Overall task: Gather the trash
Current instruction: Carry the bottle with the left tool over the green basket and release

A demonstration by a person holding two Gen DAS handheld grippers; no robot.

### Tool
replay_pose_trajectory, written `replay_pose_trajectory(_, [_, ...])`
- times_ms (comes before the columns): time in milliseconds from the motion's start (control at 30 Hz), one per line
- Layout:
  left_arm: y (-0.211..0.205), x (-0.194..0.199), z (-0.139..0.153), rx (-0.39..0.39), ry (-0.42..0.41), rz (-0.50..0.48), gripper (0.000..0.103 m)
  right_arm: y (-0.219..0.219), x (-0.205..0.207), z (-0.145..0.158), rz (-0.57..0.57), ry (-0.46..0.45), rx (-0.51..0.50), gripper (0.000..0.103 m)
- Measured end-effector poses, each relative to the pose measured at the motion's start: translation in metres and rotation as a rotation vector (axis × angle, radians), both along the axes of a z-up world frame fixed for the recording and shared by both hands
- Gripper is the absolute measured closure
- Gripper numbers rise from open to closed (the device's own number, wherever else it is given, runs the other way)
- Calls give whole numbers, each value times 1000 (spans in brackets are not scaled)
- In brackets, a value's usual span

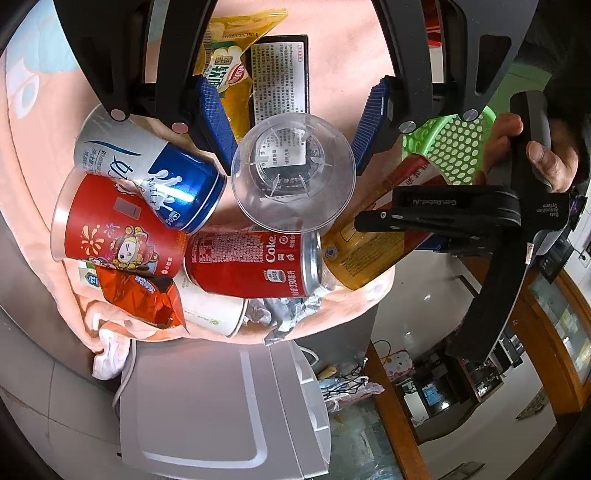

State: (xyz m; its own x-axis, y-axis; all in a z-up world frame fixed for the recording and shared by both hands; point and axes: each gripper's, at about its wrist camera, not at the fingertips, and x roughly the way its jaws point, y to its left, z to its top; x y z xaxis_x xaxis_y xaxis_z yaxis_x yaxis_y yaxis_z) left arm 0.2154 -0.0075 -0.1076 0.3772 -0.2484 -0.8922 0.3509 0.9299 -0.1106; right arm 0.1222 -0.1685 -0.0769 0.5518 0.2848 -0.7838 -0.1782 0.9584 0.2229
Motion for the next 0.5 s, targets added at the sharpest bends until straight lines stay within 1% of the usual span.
replay_pose_trajectory(267, [19,-18,17,-67,-42,36,33,11,-4,8,28,-19,-2,43])
replay_pose_trajectory(500, [56,-40,41,-138,-91,108,33,36,-7,18,92,-38,-2,43])
